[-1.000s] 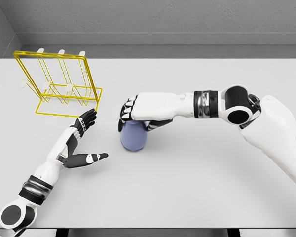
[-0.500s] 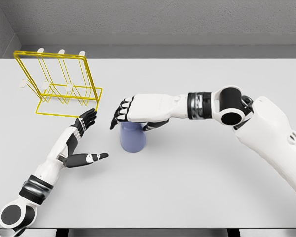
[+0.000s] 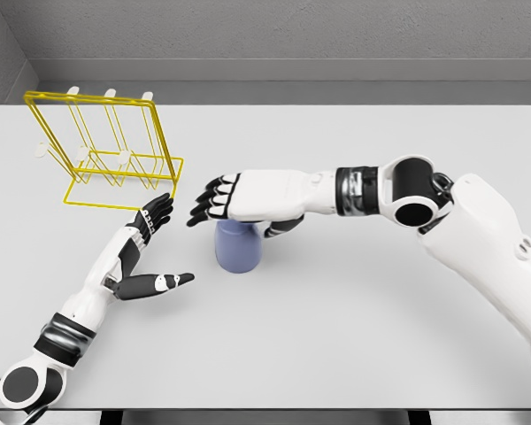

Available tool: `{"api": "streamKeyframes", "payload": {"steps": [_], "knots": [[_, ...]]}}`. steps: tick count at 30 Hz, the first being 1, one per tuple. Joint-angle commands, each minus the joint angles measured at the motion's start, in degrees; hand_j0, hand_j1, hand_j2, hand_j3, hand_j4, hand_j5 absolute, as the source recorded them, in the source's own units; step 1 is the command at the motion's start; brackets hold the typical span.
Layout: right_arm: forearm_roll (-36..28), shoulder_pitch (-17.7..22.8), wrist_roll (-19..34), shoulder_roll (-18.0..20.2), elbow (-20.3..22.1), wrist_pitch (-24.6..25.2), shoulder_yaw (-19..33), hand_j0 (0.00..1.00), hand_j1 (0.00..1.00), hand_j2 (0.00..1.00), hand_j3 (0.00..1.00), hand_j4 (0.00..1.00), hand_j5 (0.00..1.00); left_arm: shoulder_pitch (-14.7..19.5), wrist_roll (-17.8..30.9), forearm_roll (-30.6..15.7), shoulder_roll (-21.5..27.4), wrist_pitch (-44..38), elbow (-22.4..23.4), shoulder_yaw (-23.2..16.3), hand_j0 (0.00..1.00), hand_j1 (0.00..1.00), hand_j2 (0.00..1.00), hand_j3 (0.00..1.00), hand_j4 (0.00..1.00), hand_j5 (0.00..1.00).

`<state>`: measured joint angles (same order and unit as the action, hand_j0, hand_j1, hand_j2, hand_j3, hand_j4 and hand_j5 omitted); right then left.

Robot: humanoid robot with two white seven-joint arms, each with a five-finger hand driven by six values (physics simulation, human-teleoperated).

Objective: Place the cup on the cup holder with both arms

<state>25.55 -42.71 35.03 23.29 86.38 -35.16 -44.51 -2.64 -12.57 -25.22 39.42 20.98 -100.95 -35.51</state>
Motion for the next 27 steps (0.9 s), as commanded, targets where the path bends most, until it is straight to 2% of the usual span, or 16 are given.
{"api": "streamKeyframes", "payload": {"steps": [1, 5, 9, 19, 27], "knots": [[-0.33, 0.0, -0.03, 1.4, 0.11, 0.16, 0.48, 1.0, 1.0, 1.0, 1.0, 1.0, 1.0, 0.0, 0.0, 0.08, -0.05, 0.02, -0.03, 0.0, 1.0, 1.0, 1.0, 1.0, 1.0, 1.0], [-1.03, 0.35, -0.03, 10.27, 0.11, 0.16, 7.94, 1.0, 1.0, 1.0, 1.0, 1.0, 1.0, 0.18, -0.09, 0.08, -0.49, 0.02, -0.03, 0.0, 1.0, 1.0, 1.0, 1.0, 1.0, 1.0], [-5.77, 5.18, -0.03, 20.74, -0.07, 0.16, 16.82, 1.0, 1.0, 1.0, 1.0, 1.0, 1.0, 0.26, -0.17, 0.17, -1.01, 0.02, -0.03, 0.09, 1.0, 1.0, 1.0, 1.0, 1.0, 1.0], [-5.95, 8.09, -0.03, 22.06, 0.11, 0.16, 16.91, 1.0, 1.0, 1.0, 1.0, 1.0, 1.0, 0.26, -0.44, 0.61, -6.64, -3.05, 0.32, 0.35, 1.0, 1.0, 1.0, 1.0, 1.0, 1.0], [-5.95, 8.61, -0.03, 25.75, 1.08, 0.16, 17.09, 1.0, 1.0, 1.0, 1.0, 1.0, 1.0, 0.35, -0.44, 0.79, -9.01, -6.48, 1.37, 0.44, 1.0, 1.0, 1.0, 1.0, 1.0, 1.0]]}}
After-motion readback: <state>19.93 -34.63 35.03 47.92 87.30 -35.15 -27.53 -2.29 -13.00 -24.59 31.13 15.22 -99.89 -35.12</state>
